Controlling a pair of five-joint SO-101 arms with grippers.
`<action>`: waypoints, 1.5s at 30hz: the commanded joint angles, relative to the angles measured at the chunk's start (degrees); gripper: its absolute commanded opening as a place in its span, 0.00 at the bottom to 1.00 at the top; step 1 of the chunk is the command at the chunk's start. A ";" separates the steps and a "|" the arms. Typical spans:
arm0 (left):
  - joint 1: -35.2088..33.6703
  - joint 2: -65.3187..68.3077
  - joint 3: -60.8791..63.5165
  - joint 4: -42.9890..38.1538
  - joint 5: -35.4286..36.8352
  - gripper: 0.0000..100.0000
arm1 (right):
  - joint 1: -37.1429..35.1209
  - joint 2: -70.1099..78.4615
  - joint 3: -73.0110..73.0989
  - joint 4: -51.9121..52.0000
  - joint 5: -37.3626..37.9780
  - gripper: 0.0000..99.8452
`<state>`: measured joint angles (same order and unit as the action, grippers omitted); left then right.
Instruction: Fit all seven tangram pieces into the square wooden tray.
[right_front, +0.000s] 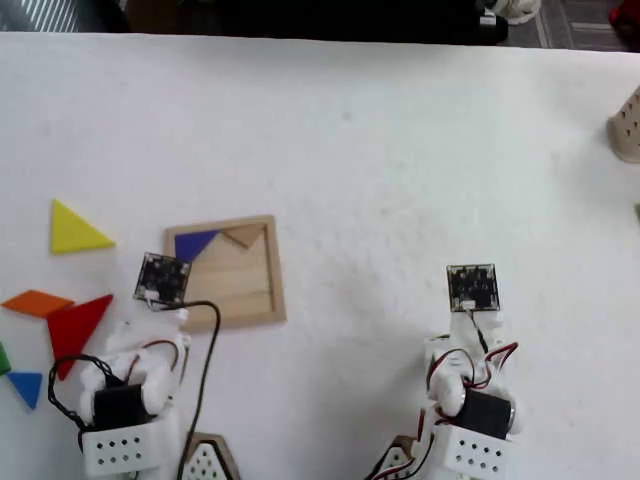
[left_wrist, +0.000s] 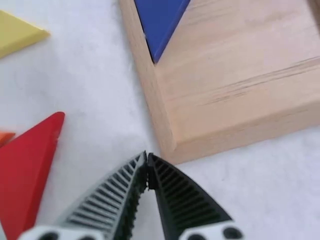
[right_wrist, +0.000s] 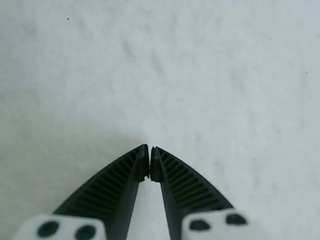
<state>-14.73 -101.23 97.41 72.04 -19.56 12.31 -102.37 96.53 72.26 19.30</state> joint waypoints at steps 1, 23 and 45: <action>-0.13 -0.66 -1.41 -3.52 -0.44 0.02 | 0.31 -0.66 0.35 0.31 0.53 0.02; -40.48 6.55 -25.41 2.11 3.69 0.15 | 0.31 -0.66 0.35 0.31 0.53 0.02; -57.54 77.58 -52.84 -6.33 4.66 0.19 | 0.31 -0.66 0.35 0.31 0.53 0.02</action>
<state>-68.97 -31.52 51.08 67.30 -15.25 12.31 -102.37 96.53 72.26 19.30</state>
